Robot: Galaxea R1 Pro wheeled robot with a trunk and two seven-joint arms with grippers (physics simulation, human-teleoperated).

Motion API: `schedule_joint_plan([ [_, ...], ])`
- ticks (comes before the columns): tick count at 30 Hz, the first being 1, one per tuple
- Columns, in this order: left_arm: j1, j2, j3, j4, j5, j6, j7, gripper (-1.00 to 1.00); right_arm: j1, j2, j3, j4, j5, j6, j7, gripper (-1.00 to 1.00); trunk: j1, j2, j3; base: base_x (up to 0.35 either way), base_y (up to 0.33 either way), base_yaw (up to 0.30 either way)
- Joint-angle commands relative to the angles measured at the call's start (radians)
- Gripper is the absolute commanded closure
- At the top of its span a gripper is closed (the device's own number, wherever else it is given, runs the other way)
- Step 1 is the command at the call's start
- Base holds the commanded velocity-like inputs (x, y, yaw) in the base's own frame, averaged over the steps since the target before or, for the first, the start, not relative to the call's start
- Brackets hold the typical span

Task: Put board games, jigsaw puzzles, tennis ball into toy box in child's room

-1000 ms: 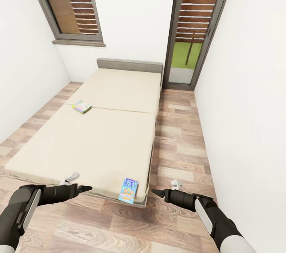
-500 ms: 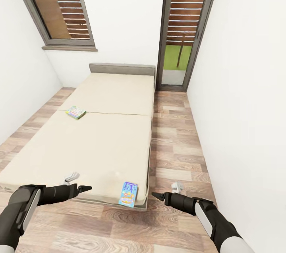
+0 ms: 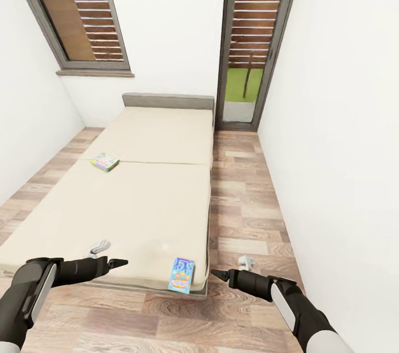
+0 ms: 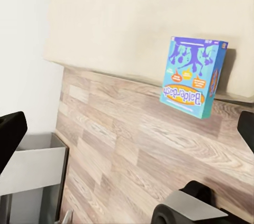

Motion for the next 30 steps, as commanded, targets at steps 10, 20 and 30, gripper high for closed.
schedule_joint_plan([
  [10,-0.001,0.002,0.001,0.000,0.001,0.008,-0.002,-1.00,-0.001,0.000,0.002,0.000,-0.008,0.008,-0.001,-1.00,0.001,-0.002,0.015,0.000,0.002,-0.001],
  [20,-0.001,0.002,0.001,0.000,0.001,0.008,-0.002,-1.00,-0.001,-0.001,0.002,0.000,-0.008,0.008,-0.001,-1.00,0.001,-0.002,0.031,0.000,0.000,0.000],
  [30,-0.001,0.002,0.001,0.000,0.000,0.008,-0.002,-1.00,-0.001,-0.004,0.002,0.000,-0.009,0.008,-0.001,-1.00,0.001,-0.002,0.047,0.000,0.002,0.000],
])
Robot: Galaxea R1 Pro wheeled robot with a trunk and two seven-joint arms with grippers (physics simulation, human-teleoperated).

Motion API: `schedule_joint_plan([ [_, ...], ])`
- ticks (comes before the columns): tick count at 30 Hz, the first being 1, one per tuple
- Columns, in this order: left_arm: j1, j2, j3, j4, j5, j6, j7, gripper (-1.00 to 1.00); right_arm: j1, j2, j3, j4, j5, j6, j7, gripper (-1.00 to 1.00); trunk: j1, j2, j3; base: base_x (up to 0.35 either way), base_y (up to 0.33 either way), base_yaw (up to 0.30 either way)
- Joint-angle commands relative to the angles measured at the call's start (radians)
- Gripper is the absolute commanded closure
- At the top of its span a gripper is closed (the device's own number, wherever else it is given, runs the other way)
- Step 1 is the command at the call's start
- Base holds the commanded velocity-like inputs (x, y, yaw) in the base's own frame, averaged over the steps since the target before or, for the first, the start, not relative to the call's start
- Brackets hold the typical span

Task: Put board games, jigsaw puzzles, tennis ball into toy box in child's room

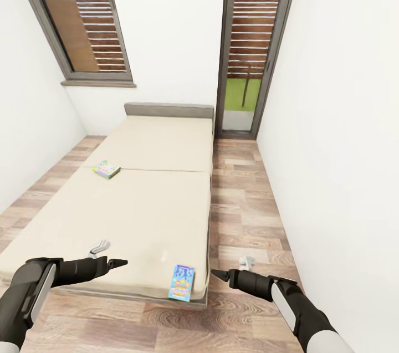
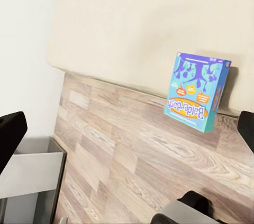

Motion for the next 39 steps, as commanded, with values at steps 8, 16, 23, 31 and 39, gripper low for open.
schedule_joint_plan([
  [8,-0.001,-0.001,0.001,0.000,0.002,0.008,-0.001,-1.00,-0.001,-0.002,0.002,0.000,-0.012,0.008,-0.001,-1.00,0.001,-0.002,0.011,0.012,0.116,0.000],
  [16,-0.001,-0.001,0.001,0.000,0.002,0.007,-0.002,-1.00,0.000,-0.003,0.002,0.000,-0.014,0.008,-0.001,-1.00,0.001,-0.002,0.025,0.017,0.040,-0.021],
  [23,-0.001,0.000,0.001,-0.001,0.002,0.008,-0.002,-1.00,-0.001,-0.004,0.002,0.000,-0.015,0.008,-0.001,-1.00,0.001,-0.002,0.036,0.002,0.004,-0.080],
  [31,-0.001,0.000,0.001,-0.001,0.002,0.007,-0.003,-1.00,-0.001,-0.004,0.001,0.000,-0.016,0.008,-0.001,-1.00,0.001,-0.002,0.049,0.000,0.001,-0.117],
  [39,-0.001,0.000,0.001,-0.001,0.002,0.007,-0.003,-1.00,-0.001,-0.005,0.001,0.000,-0.016,0.008,-0.001,-1.00,0.001,-0.002,0.062,0.000,-0.058,-0.142],
])
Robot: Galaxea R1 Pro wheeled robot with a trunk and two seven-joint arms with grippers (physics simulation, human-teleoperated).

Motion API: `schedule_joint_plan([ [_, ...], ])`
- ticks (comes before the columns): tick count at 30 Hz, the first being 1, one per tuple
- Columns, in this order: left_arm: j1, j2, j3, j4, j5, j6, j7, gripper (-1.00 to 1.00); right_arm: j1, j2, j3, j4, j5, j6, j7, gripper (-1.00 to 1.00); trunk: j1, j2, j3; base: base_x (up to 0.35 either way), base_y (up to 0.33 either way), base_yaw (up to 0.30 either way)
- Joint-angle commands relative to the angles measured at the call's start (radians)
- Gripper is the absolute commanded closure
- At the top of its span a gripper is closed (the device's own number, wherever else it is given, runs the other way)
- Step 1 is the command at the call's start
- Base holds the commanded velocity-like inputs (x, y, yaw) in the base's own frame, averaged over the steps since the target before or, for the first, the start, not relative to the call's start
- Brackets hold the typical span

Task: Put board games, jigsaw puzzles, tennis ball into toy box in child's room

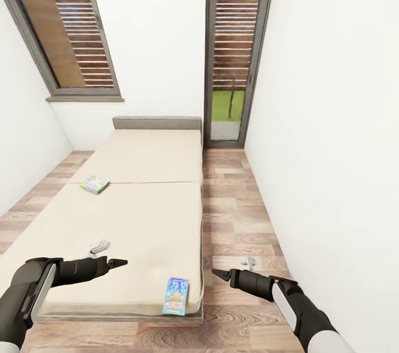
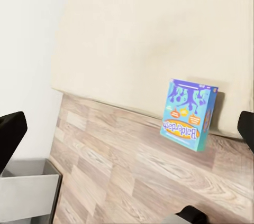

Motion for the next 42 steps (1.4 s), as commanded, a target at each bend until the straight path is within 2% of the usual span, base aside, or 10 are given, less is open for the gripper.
schedule_joint_plan([
  [1,-0.001,0.000,0.001,-0.001,0.001,0.008,-0.002,-1.00,0.000,0.000,0.002,0.000,-0.009,0.008,-0.001,-1.00,0.001,-0.002,0.000,0.000,-0.201,-0.147],
  [15,-0.001,0.000,0.002,-0.001,0.001,0.008,-0.002,-1.00,-0.001,0.001,0.003,0.000,-0.008,0.008,-0.001,-1.00,0.001,-0.002,0.014,0.000,-0.105,-0.094],
  [42,-0.001,0.000,0.002,-0.001,0.001,0.008,-0.002,-1.00,-0.001,0.008,0.003,0.000,0.001,0.008,-0.002,-1.00,0.001,-0.002,0.029,0.000,-0.091,0.022],
])
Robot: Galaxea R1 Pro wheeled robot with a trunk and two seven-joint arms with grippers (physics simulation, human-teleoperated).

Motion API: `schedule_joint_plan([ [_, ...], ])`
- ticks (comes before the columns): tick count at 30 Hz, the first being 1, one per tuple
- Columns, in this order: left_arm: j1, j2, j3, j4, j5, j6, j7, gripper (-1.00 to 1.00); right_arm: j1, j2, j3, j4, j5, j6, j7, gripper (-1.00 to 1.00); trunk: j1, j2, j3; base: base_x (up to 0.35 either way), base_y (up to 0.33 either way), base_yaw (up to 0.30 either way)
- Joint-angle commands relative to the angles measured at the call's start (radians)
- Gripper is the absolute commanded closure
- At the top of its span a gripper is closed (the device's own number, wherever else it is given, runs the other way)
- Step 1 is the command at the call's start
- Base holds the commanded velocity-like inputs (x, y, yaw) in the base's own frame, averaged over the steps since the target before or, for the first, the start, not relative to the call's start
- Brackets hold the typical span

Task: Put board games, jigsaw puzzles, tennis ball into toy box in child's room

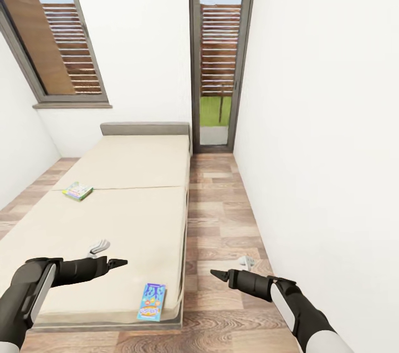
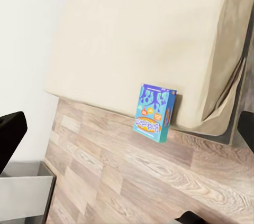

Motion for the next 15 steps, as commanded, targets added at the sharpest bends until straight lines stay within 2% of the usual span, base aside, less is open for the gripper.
schedule_joint_plan([
  [1,-0.001,0.000,0.001,0.000,0.001,0.008,-0.002,-1.00,-0.001,0.000,0.002,-0.001,-0.009,0.008,-0.001,-1.00,0.001,-0.002,-0.001,0.000,-0.020,0.003],
  [7,-0.001,0.000,0.001,0.000,0.001,0.007,-0.001,-1.00,-0.001,-0.001,0.002,-0.001,-0.008,0.008,-0.001,-1.00,0.001,-0.002,0.007,0.000,-0.024,0.001],
  [15,-0.001,0.000,0.002,0.000,0.001,0.007,-0.001,-1.00,-0.001,-0.001,0.002,-0.001,-0.008,0.008,-0.001,-1.00,0.001,-0.002,0.015,0.000,-0.147,0.000],
])
